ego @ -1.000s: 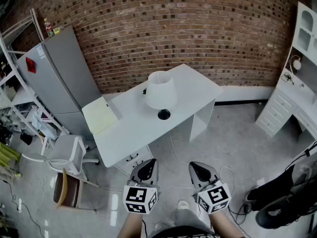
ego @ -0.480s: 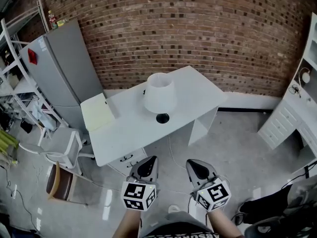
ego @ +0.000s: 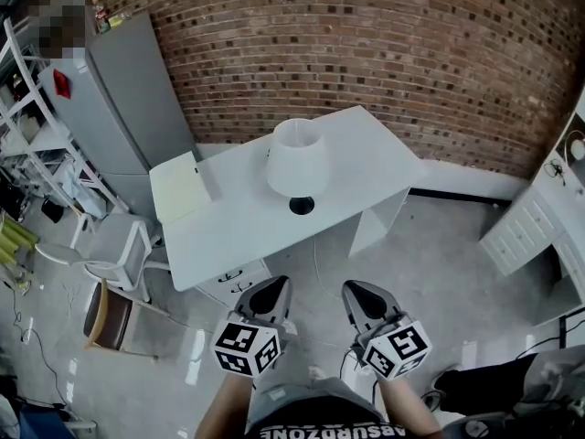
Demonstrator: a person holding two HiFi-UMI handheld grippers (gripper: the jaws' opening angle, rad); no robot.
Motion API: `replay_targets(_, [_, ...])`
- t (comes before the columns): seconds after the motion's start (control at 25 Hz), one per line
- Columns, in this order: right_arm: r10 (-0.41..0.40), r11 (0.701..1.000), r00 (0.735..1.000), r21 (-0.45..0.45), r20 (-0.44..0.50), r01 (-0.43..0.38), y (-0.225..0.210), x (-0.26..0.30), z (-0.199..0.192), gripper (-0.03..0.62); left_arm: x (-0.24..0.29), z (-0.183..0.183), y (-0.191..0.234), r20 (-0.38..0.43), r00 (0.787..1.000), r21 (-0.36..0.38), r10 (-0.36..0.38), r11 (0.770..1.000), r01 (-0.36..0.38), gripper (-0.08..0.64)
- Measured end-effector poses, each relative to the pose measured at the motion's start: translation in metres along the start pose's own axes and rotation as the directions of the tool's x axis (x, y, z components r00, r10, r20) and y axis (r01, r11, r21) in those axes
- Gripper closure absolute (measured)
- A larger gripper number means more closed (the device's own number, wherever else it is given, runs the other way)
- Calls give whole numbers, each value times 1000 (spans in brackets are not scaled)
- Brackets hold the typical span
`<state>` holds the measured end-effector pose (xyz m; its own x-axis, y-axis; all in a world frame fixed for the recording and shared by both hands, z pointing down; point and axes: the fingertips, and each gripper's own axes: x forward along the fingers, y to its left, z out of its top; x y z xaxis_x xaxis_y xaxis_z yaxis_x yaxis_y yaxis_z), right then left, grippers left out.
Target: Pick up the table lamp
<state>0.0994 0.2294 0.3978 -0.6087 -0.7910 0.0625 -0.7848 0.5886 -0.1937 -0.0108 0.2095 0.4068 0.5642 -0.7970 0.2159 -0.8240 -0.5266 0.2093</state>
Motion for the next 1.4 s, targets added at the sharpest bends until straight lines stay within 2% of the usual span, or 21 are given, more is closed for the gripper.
replay_targets(0.4, [20,999,1000,48,17,-21,-35,40,10,591,50,23,21,16,999,10,-36,999,35,549])
replay_targets(0.56, [24,995,1000,92,-2,-24,-52,69,10,523,71,29,48,-4,999,-6,-34,999,34,545])
replay_targets(0.72, [22,991,1000,134,8,-23,-72,99,16,467,95,39,80,1,997,-56,-73,996,73,461])
replay_targets(0.8, [18,987,999,160,35,-24,-84,112,21,451,108,44,96,10,995,-109,-102,989,102,416])
replay_targets(0.92, [9,980,998,196,57,-20,-100,131,25,438,127,50,122,13,994,-180,-107,978,107,326])
replay_targets(1.04, [11,975,999,222,41,-20,-114,149,24,410,144,52,145,-6,994,-203,-108,974,104,298])
replay_targets(1.4, [-21,962,1000,273,-8,23,-159,211,16,357,198,55,202,-48,991,-232,-128,966,113,276])
